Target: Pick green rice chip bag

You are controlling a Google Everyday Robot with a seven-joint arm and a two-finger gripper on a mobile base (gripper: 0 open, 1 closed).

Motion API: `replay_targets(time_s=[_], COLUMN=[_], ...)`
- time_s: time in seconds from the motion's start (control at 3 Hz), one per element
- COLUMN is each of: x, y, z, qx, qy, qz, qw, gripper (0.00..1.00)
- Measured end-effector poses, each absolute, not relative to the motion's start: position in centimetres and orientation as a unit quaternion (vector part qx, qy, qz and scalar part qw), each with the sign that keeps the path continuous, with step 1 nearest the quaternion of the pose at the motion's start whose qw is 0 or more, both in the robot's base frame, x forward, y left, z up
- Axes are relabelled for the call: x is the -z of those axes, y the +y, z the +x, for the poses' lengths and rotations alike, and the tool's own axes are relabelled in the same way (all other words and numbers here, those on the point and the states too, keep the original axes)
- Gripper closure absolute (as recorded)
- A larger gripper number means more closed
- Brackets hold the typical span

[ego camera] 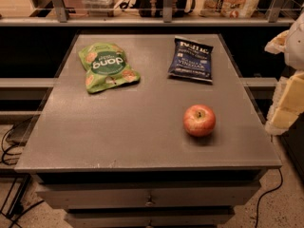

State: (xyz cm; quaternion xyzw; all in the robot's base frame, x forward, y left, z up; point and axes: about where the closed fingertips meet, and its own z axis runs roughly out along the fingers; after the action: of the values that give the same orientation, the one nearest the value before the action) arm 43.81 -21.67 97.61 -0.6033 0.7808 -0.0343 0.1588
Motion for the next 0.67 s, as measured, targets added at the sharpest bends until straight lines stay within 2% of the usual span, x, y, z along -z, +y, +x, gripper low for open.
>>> replay_targets(time_s=[0.33,0.67], x=[-97.7,-97.0], y=[-21.5,-19.7], z=[43.9,45.2], qx=[0.034,-0.001], qy=[0.78,0.774], qz=[-0.603,-0.602], qw=[0.165,0.199], gripper=[0.0,0.0])
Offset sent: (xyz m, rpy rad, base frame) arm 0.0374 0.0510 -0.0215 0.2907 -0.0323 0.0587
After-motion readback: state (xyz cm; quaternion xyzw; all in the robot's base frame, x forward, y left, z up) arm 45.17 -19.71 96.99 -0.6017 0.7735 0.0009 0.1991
